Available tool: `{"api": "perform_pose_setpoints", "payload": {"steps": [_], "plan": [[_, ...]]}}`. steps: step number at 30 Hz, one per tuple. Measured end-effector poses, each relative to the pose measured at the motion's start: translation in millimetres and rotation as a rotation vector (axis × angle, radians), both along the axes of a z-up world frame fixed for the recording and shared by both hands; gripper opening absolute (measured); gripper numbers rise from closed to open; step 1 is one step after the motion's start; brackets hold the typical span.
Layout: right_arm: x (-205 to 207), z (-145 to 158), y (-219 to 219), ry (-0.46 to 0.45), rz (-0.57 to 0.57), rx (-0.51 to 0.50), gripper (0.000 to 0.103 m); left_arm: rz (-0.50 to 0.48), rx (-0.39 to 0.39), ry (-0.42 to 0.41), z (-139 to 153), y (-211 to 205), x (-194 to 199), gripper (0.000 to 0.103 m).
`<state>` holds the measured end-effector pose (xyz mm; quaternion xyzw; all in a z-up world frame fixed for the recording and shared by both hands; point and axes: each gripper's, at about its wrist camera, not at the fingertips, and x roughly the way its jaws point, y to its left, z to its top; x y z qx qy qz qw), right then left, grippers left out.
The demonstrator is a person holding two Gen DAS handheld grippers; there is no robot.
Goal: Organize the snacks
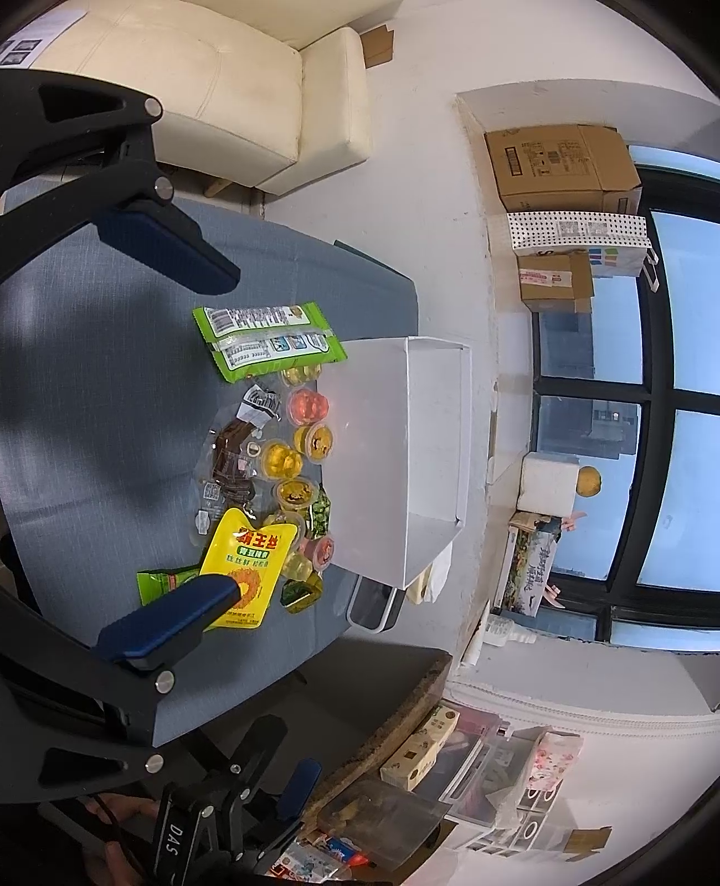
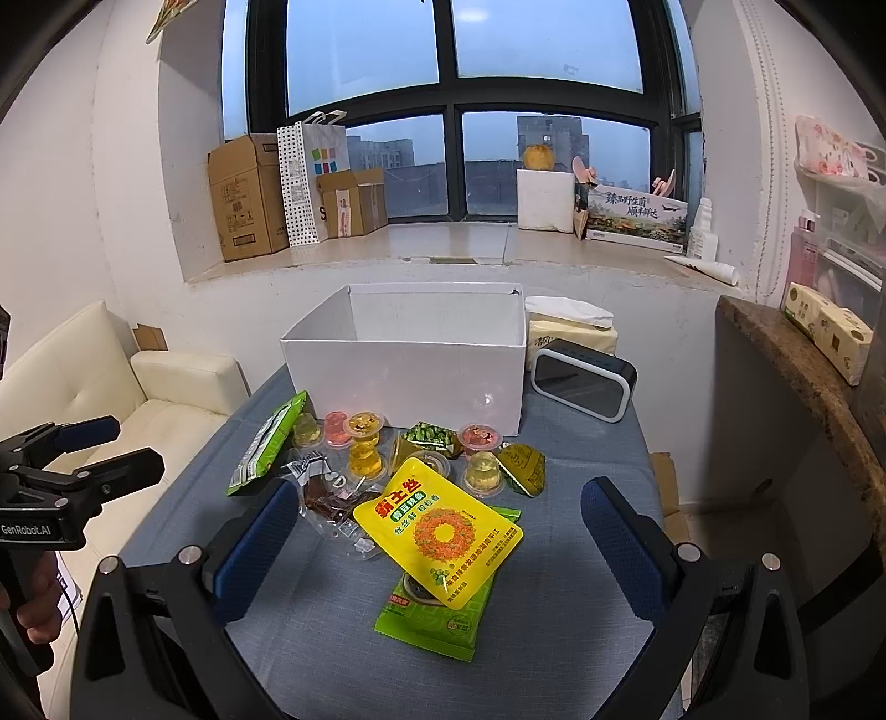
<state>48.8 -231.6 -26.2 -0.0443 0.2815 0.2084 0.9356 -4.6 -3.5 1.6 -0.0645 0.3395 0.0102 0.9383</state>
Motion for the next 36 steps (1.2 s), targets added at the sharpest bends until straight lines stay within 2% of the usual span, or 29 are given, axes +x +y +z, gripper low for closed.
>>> {"api": "perform_pose_setpoints", "payload": {"steps": [36], "plan": [[0.2,-2.1,-1.1,0.006,0.005,0.0,0.103,0.004,-0.015,0.006,-2.1,1.0,-0.7,0.103]]}}
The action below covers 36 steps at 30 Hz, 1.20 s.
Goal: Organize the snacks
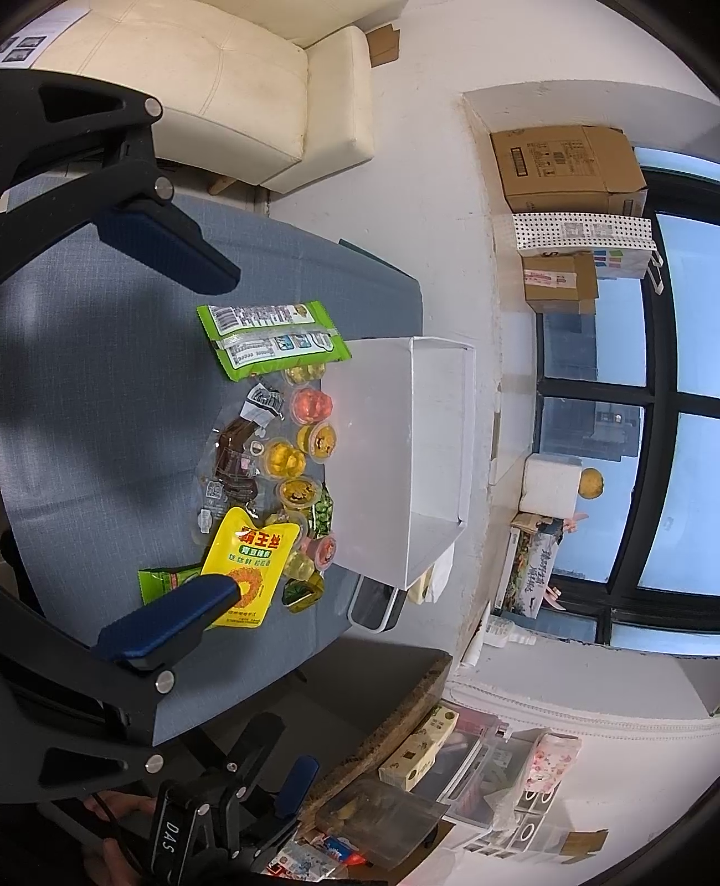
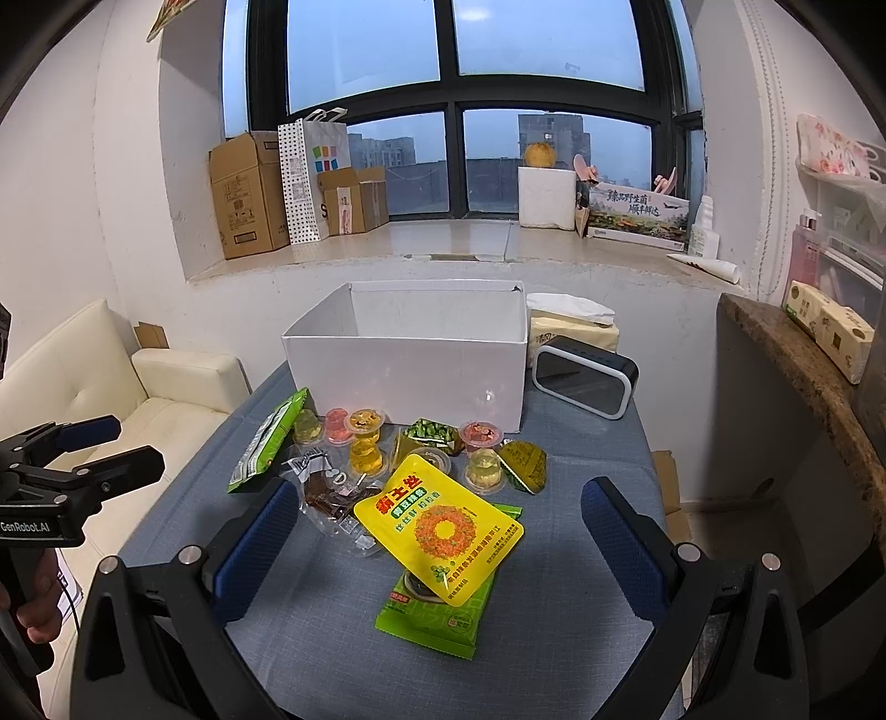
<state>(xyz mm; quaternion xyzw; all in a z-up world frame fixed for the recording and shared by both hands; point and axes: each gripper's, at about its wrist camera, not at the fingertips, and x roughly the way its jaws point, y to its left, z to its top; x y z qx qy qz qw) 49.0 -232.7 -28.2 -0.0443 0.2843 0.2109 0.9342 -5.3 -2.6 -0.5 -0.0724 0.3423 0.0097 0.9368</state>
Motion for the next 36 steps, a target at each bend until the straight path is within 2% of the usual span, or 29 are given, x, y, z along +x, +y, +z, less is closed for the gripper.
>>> {"api": "perform_pose_setpoints", "payload": {"steps": [13,17,26,31,36], "plan": [[0,-2,-1,0.003,0.001,-0.003,0.103,0.003,-0.018,0.011,-4,6,3,0.103],[1,-2,0,0.006,0.004,-0.004,0.103,0.015,-0.056,0.035,-13,17,12,0.103],[4,-8,0,0.023,0.008,-0.006,0.103,0.045,-0.122,0.188,-70,60,82,0.103],[9,-13,-6,0.041,-0.013,-0.013,0.103,0.053,-0.229,0.262,-106,91,126,0.103],[13,-18,-11,0.063,-0.008,-0.003,0.103,0.062,-0.28,0.326,-136,112,156,0.103]]}}
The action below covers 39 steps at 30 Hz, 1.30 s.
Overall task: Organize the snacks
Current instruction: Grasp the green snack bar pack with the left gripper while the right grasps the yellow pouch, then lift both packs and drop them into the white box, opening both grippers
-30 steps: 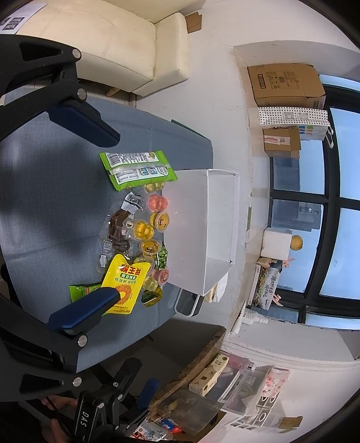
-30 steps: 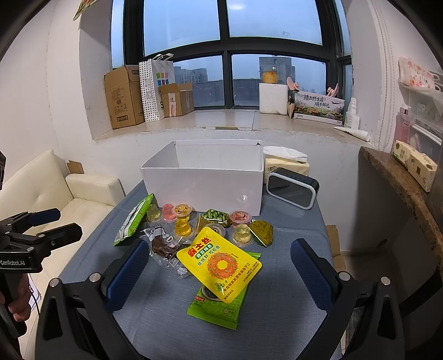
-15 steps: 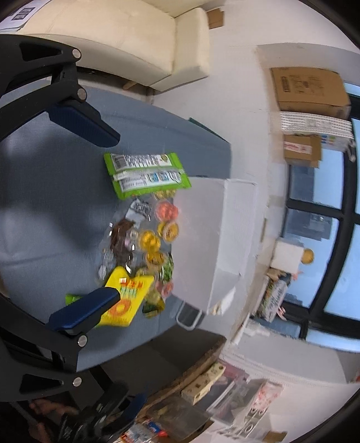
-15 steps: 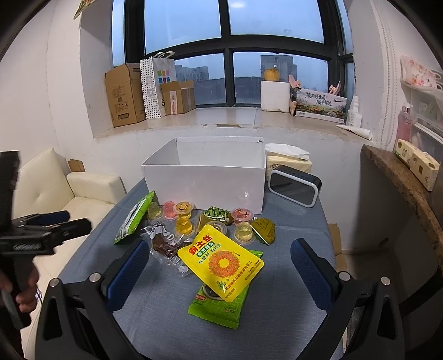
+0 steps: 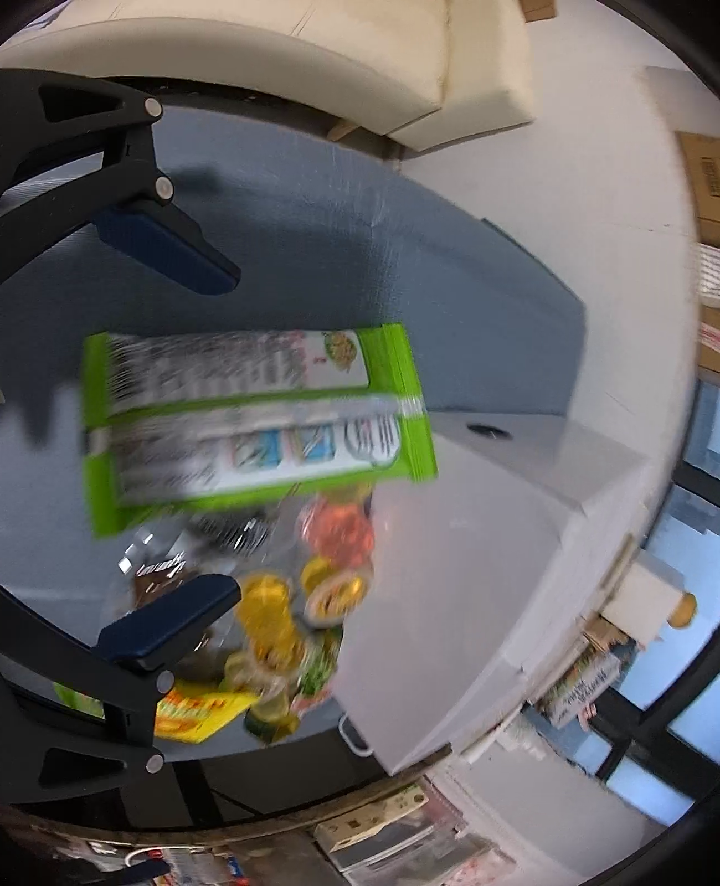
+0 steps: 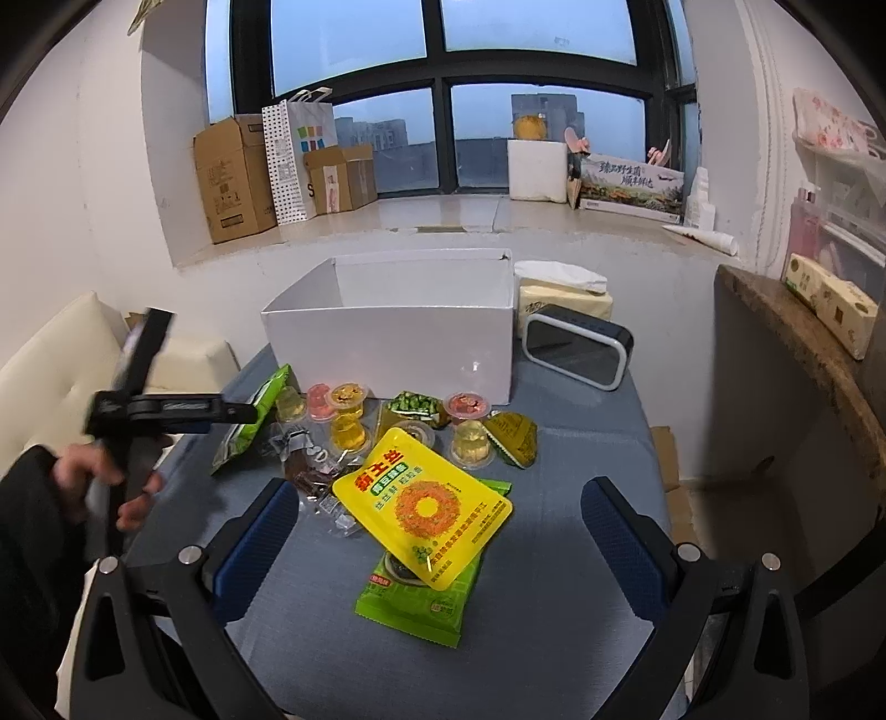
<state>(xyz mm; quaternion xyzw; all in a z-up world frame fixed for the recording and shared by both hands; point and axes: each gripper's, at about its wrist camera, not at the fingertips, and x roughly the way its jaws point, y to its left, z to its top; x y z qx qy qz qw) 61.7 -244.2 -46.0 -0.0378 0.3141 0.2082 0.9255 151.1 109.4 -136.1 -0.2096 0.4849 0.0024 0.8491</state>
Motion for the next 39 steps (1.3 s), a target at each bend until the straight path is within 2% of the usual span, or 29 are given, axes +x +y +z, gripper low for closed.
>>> {"api": "perform_pose_setpoints", "payload": {"steps": [3,6,7,8,9,14,18,23,26,30,36,39], "plan": [[1,-1,0,0.006,0.0,0.002,0.103,0.004,0.022,0.037,-13,5,10,0.103],[1,-2,0,0.018,0.0,0.001,0.103,-0.004,0.008,0.022,-13,5,10,0.101],[2,-3,0,0.021,0.0,0.001,0.103,0.008,0.033,0.028,-13,4,10,0.093],[2,-3,0,0.022,-0.002,0.0,0.103,0.01,0.062,0.031,-13,3,10,0.075],[3,-4,0,0.027,-0.005,-0.002,0.103,0.011,0.096,0.038,-12,1,12,0.069],[2,-5,5,0.031,0.005,-0.003,0.103,0.013,0.098,0.026,-11,1,6,0.068],[3,-7,6,0.034,0.011,-0.005,0.103,-0.001,0.149,-0.055,9,-10,-12,0.068],[11,-18,7,0.077,0.02,0.014,0.103,-0.032,0.22,-0.192,50,-34,-57,0.068],[22,-33,15,0.102,0.039,-0.015,0.103,-0.045,0.222,-0.235,65,-37,-82,0.068],[45,-55,34,0.093,0.147,-0.119,0.103,-0.05,0.227,-0.258,76,-41,-110,0.068],[75,-87,59,0.044,0.376,-0.304,0.103,-0.068,0.221,-0.285,87,-43,-143,0.069],[87,-102,67,0.073,0.474,-0.365,0.103,-0.076,0.226,-0.293,90,-46,-150,0.069]]}}
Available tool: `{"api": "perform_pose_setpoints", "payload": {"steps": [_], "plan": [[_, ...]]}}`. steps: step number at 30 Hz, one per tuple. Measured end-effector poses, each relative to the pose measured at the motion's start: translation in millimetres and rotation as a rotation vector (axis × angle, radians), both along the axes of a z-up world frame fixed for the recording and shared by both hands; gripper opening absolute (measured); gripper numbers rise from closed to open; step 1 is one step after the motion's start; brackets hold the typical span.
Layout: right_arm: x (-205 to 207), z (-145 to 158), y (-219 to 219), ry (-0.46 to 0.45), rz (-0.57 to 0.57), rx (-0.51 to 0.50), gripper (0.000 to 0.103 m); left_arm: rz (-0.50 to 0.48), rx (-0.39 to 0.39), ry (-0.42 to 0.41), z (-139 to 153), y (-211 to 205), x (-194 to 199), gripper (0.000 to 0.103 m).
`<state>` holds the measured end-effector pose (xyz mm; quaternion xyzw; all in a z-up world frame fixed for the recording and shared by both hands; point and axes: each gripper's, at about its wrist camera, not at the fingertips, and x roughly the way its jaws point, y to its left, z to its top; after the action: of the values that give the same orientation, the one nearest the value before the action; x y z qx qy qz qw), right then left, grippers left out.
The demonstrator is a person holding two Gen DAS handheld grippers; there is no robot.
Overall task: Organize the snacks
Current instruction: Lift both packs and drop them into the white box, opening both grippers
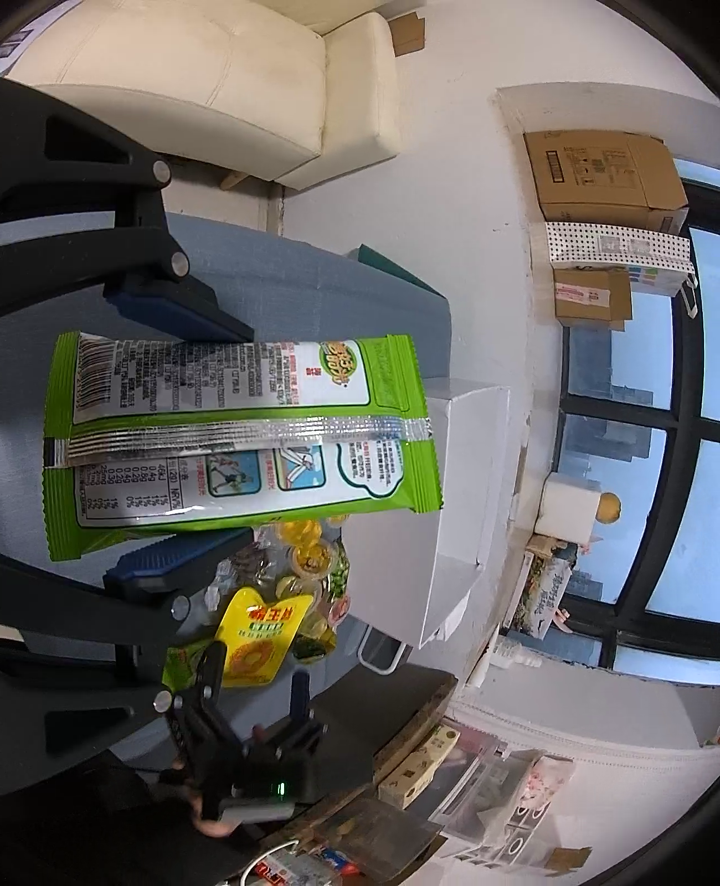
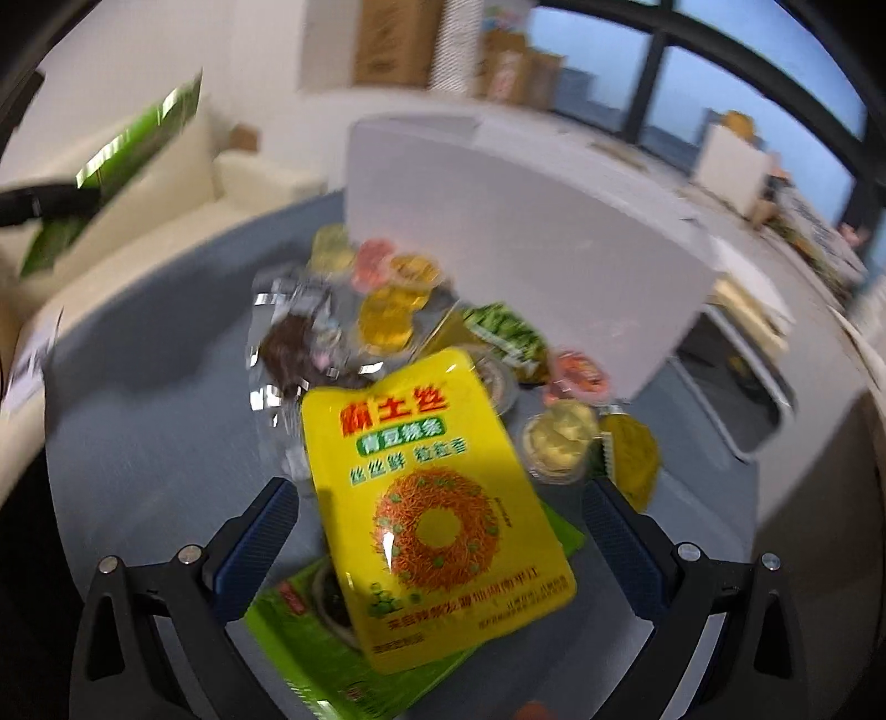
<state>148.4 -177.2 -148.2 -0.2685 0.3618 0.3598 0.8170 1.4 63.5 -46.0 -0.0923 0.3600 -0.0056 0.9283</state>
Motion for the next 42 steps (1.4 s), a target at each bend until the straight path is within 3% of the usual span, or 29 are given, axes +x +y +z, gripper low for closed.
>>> {"api": "perform_pose_setpoints", "payload": {"steps": [5,9,12,16,17,18,19,27,32,38,42], "plan": [[8,-16,9,-0.009,0.058,-0.091,0.103,-0.021,0.01,-0.003,1,-9,1,0.069],[9,-22,13,0.015,0.082,-0.098,0.103,-0.032,0.013,-0.001,2,-16,2,0.069],[6,-26,15,0.008,0.095,-0.117,0.091,-0.034,0.023,0.002,1,-20,4,0.069],[-1,-12,5,-0.007,0.068,-0.048,0.08,-0.038,0.014,0.004,0,-21,5,0.069],[-3,-10,2,-0.01,0.068,-0.043,0.075,-0.039,0.014,0.006,0,-21,6,0.07],[-6,-8,0,-0.011,0.071,-0.037,0.059,-0.04,0.016,0.008,-1,-21,7,0.07],[-8,-7,-2,0.002,0.073,-0.031,0.058,-0.041,0.02,0.008,-1,-20,7,0.069],[-18,16,-24,0.005,0.008,0.068,0.058,-0.069,0.016,-0.004,1,-25,12,0.07],[-21,55,-33,-0.025,-0.077,0.194,0.058,-0.076,0.033,-0.026,14,-32,27,0.07],[8,109,-25,-0.06,-0.201,0.355,0.058,-0.06,0.043,-0.095,52,-33,81,0.07],[51,129,-16,-0.046,-0.283,0.427,0.058,-0.043,0.055,-0.111,69,-32,137,0.069]]}}
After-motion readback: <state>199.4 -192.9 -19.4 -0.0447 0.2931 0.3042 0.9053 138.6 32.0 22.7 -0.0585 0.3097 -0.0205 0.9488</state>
